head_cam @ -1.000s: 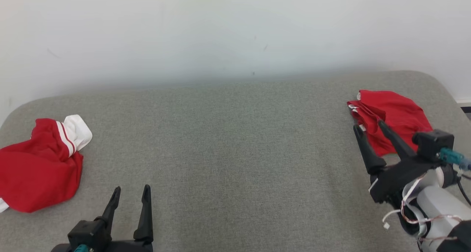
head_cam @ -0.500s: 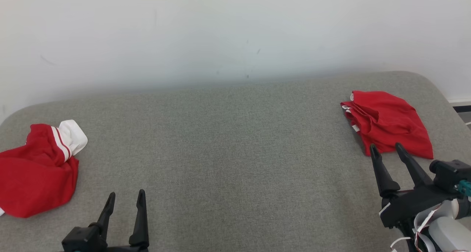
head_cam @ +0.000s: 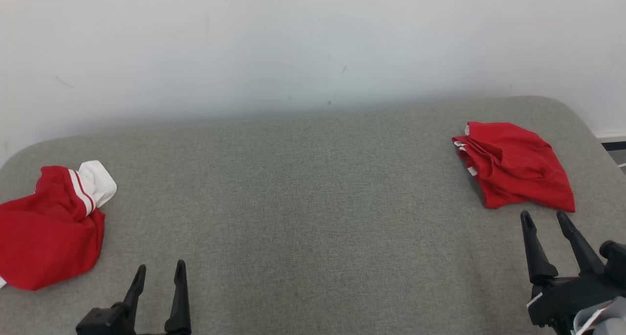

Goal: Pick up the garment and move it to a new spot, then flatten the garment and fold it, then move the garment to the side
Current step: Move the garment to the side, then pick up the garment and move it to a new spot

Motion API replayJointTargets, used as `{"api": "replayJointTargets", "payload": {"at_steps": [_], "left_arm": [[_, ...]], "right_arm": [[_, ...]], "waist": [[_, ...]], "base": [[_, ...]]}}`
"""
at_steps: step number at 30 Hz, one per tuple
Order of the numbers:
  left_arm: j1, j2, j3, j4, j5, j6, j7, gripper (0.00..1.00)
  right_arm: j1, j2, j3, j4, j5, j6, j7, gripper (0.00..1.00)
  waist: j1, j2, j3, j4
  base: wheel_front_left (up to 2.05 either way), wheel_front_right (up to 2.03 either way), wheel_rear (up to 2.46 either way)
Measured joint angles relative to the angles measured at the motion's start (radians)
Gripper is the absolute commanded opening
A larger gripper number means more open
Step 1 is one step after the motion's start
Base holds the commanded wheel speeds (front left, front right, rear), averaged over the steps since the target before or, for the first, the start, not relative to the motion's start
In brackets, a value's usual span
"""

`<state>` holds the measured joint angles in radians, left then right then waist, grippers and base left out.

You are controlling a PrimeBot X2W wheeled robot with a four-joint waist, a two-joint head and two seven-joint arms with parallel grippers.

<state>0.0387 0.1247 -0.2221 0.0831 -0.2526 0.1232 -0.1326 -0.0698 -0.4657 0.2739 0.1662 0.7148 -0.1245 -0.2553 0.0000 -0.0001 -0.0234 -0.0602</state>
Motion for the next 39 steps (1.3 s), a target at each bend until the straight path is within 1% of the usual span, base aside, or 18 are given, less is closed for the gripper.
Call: {"api": "replayJointTargets", "payload": {"at_steps": [1,4,9,20,33,39], "left_arm": [[0.0,0.0,0.0,0.0,0.0,0.0,0.0,1.0],[0.004,-0.002,-0.004,-0.011,0.003,0.0,0.002,1.0],[0.017,-0.002,-0.016,-0.011,0.018,0.0,0.011,1.0],[0.016,0.009,-0.013,0.017,0.041,0.0,0.053,1.0],[0.015,0.006,-0.01,0.02,0.035,0.0,0.067,1.0],[-0.006,0.005,-0.013,0.028,0.035,0.0,0.072,1.0]], "right_arm": [[0.0,0.0,0.0,0.0,0.0,0.0,0.0,1.0],[0.025,0.027,-0.026,-0.005,-0.021,0.0,0.0,1.0],[0.044,0.051,-0.029,-0.01,-0.047,0.0,0.0,1.0],[0.058,0.067,-0.063,-0.012,-0.087,0.0,0.0,1.0],[0.066,0.089,-0.085,-0.016,-0.118,0.0,0.01,1.0],[0.093,0.091,-0.11,-0.021,-0.122,0.0,0.011,1.0]], "waist": [[0.0,0.0,0.0,0.0],[0.0,0.0,-0.001,-0.003],[0.0,0.0001,0.0,-0.007],[0.0,0.0001,0.002,-0.008],[0.0,0.0001,0.008,-0.008],[0.0,0.0001,0.01,0.007]], "base": [[0.0,0.0,0.0],[0.0,0.0,0.0],[0.0,0.0,0.0],[0.0,0.0,0.0],[0.0,0.0,0.0],[0.0,0.0,0.0]]}}
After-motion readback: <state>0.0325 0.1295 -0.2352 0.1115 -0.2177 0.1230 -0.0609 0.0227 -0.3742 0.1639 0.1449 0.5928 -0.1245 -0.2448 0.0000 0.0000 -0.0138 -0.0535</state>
